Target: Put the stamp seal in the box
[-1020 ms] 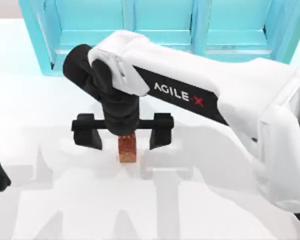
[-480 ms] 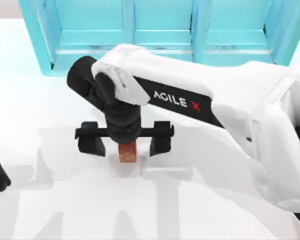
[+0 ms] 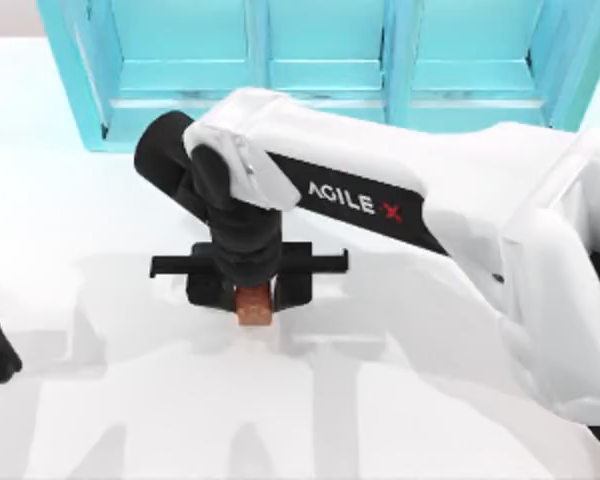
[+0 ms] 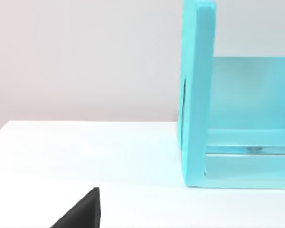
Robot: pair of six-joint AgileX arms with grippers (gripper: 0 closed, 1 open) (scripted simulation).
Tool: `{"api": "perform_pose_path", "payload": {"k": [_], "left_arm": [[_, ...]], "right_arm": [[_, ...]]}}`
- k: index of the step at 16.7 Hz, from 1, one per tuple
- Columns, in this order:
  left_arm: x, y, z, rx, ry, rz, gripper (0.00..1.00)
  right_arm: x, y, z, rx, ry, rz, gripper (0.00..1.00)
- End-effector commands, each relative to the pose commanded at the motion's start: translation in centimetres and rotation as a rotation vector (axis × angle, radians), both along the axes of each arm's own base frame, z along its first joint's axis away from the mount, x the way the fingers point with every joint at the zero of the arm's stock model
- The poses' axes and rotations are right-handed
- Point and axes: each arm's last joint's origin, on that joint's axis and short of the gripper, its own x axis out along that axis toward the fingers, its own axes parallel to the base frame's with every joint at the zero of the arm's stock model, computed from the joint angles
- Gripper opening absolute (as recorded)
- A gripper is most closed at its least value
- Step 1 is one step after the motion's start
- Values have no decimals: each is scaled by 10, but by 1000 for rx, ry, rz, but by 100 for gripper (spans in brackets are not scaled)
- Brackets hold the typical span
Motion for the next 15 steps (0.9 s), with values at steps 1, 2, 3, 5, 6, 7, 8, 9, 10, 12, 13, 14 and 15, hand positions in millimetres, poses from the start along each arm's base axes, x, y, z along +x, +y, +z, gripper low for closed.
{"api": "perform_pose_path", "payload": {"k": [1,2,3,5,6,7,8,9,10,12,13,14,15], "left_arm": [[0,0,0,0,0,0,100],[0,0,0,0,0,0,100],[0,0,0,0,0,0,100],[0,0,0,0,0,0,100],[0,0,0,0,0,0,100],[0,0,0,0,0,0,100],[0,0,0,0,0,0,100],[0,0,0,0,0,0,100],[0,0,0,0,0,0,100],[0,0,0,0,0,0,100],[0,0,0,0,0,0,100],[0,0,0,0,0,0,100],[0,0,0,0,0,0,100]], "right_arm": [[0,0,0,0,0,0,17],[0,0,0,0,0,0,10],[0,0,0,0,0,0,2],[0,0,0,0,0,0,0],[0,0,0,0,0,0,0],[0,0,0,0,0,0,0],[0,0,0,0,0,0,0],[0,0,0,0,0,0,0],[0,0,0,0,0,0,0],[-1,1,0,-1,1,2,0],[-1,1,0,-1,1,2,0],[-1,2,2,-3,2,2,0],[-1,2,5,-5,5,1,0]]}}
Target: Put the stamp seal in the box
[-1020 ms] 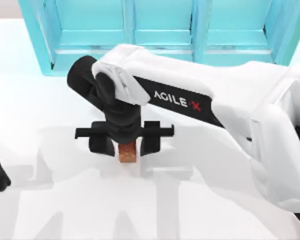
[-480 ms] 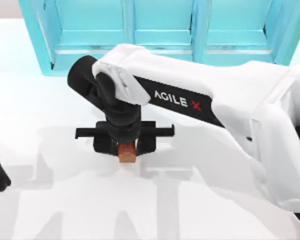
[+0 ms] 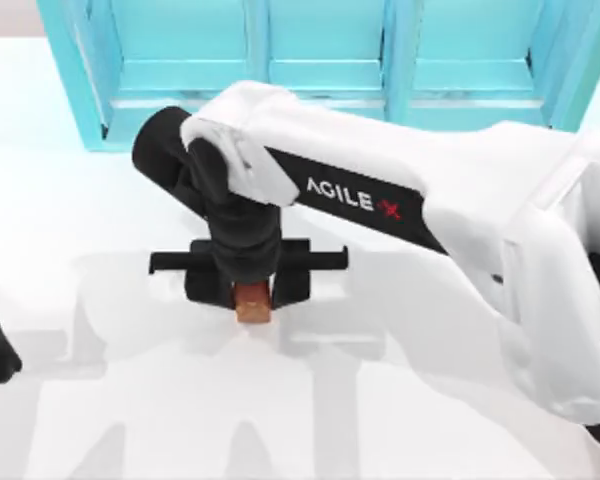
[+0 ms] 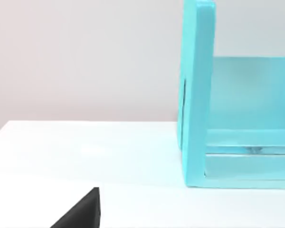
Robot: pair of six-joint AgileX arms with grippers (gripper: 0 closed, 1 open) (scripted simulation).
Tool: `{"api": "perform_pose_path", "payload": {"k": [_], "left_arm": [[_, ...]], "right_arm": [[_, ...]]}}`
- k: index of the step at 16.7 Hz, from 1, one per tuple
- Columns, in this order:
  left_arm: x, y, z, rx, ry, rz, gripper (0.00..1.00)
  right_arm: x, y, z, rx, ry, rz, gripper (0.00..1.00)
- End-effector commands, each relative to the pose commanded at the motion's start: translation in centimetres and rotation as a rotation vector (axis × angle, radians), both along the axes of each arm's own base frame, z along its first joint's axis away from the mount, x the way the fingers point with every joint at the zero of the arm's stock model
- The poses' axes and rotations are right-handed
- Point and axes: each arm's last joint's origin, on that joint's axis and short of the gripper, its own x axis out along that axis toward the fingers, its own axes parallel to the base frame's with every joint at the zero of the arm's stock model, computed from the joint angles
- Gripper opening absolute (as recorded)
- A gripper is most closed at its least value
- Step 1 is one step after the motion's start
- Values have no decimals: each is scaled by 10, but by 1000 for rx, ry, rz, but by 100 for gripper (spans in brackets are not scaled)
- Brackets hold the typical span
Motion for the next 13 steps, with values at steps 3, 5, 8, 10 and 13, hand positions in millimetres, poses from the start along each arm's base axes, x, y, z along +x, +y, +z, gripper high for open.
{"api": "perform_pose_path", "payload": {"k": [3,5,8,10,13], "left_arm": [[0,0,0,0,0,0,100],[0,0,0,0,0,0,100],[0,0,0,0,0,0,100],[0,0,0,0,0,0,100],[0,0,0,0,0,0,100]], "right_arm": [[3,4,19,-1,1,-4,0],[5,6,39,6,-4,-5,0],[4,5,70,14,-11,-3,0],[2,2,85,12,-10,-1,0],[-1,-1,95,5,-4,1,0]]}}
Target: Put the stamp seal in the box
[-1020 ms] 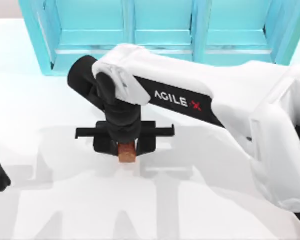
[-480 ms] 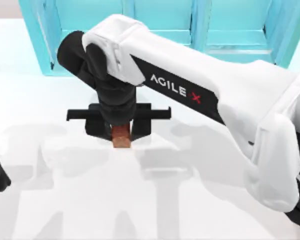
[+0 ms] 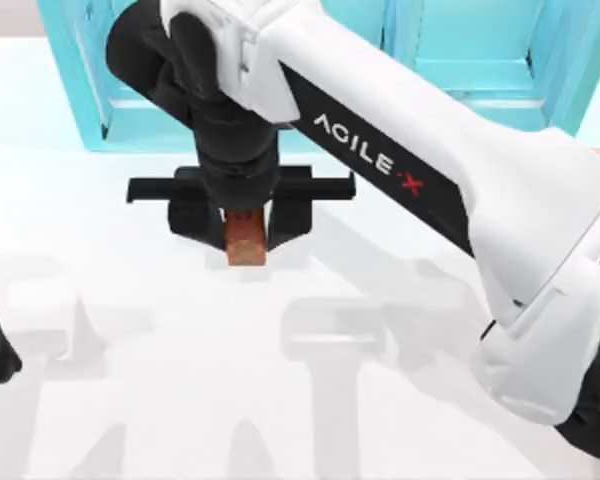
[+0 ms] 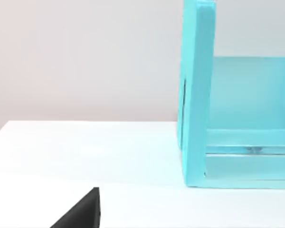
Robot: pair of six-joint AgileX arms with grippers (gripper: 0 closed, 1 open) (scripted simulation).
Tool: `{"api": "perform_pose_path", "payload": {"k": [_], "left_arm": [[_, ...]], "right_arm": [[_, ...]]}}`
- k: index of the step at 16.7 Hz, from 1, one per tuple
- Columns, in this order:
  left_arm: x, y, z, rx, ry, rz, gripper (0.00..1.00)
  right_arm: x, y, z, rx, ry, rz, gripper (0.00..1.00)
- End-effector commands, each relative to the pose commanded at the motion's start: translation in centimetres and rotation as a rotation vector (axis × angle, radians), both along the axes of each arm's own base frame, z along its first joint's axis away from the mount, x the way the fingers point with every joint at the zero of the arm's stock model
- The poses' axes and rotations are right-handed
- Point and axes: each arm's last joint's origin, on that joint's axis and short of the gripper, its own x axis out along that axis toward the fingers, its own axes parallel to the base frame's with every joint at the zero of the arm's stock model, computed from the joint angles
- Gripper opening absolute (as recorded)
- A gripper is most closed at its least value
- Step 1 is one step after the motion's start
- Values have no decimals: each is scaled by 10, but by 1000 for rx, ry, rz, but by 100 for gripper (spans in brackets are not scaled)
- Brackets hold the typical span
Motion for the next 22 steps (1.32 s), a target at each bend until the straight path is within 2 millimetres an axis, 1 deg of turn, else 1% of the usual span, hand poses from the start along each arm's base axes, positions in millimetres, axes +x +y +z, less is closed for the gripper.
{"api": "perform_pose_path", "payload": {"k": [5,6,8,9,10,11,13,14,16,18,20,22], "left_arm": [[0,0,0,0,0,0,100],[0,0,0,0,0,0,100],[0,0,0,0,0,0,100],[0,0,0,0,0,0,100],[0,0,0,0,0,0,100],[0,0,0,0,0,0,100],[0,0,0,0,0,0,100],[0,0,0,0,0,0,100],[0,0,0,0,0,0,100],[0,0,0,0,0,0,100],[0,0,0,0,0,0,100],[0,0,0,0,0,0,100]], "right_arm": [[-1,0,2,4,-3,0,0],[1,-1,4,10,-12,4,0],[12,-15,17,38,-48,12,0],[22,-27,27,56,-67,16,0],[33,-44,36,67,-82,19,0],[45,-66,44,71,-92,22,0],[65,-117,59,54,-97,22,0],[73,-144,62,37,-88,16,0],[85,-194,57,3,-43,1,0],[89,-241,42,-10,27,-5,0],[83,-290,24,1,119,1,0],[65,-342,15,26,191,9,0]]}}
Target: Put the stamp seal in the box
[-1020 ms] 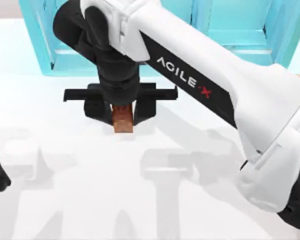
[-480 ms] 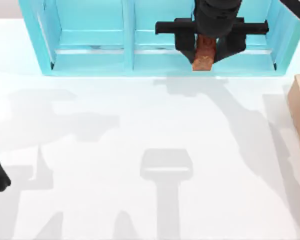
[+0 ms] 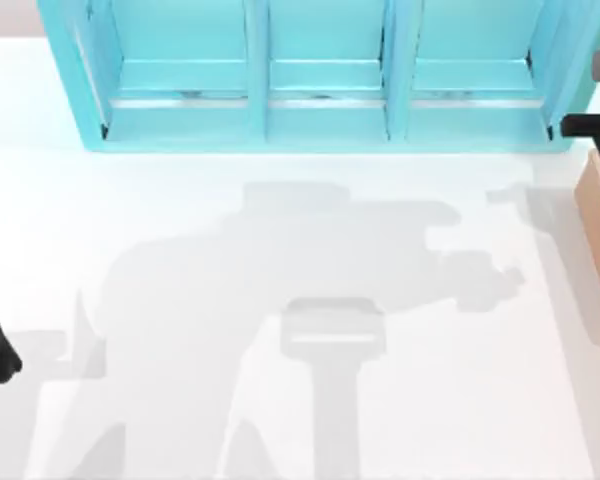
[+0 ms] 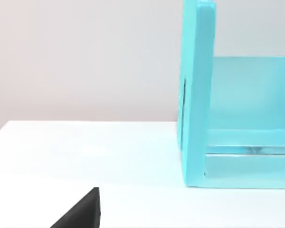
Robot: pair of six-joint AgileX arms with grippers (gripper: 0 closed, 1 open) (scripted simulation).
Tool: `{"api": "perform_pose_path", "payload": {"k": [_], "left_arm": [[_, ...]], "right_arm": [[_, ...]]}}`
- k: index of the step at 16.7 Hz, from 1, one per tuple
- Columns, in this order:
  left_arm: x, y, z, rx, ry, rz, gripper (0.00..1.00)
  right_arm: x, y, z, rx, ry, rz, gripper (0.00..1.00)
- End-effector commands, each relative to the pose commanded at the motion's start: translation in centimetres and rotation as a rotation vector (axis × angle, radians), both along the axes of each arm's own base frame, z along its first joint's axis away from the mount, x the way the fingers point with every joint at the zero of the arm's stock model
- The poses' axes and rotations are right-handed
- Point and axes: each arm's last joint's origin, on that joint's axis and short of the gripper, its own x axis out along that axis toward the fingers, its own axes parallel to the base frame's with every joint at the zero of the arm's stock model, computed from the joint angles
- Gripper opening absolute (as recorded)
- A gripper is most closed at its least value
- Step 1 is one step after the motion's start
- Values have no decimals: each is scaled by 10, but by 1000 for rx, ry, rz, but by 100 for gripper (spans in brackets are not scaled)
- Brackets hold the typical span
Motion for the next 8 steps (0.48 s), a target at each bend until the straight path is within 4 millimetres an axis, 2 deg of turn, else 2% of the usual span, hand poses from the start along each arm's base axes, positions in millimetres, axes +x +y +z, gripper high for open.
{"api": "perform_pose_path", "payload": {"k": [2,4,6,8], "left_arm": [[0,0,0,0,0,0,100],[0,0,0,0,0,0,100],[0,0,0,0,0,0,100],[0,0,0,0,0,0,100]], "right_arm": [[-26,-52,2,19,18,-1,0],[-54,-93,8,18,-10,-11,0],[-75,-119,16,-2,-82,-18,0],[-88,-131,24,-21,-159,-17,0]]}}
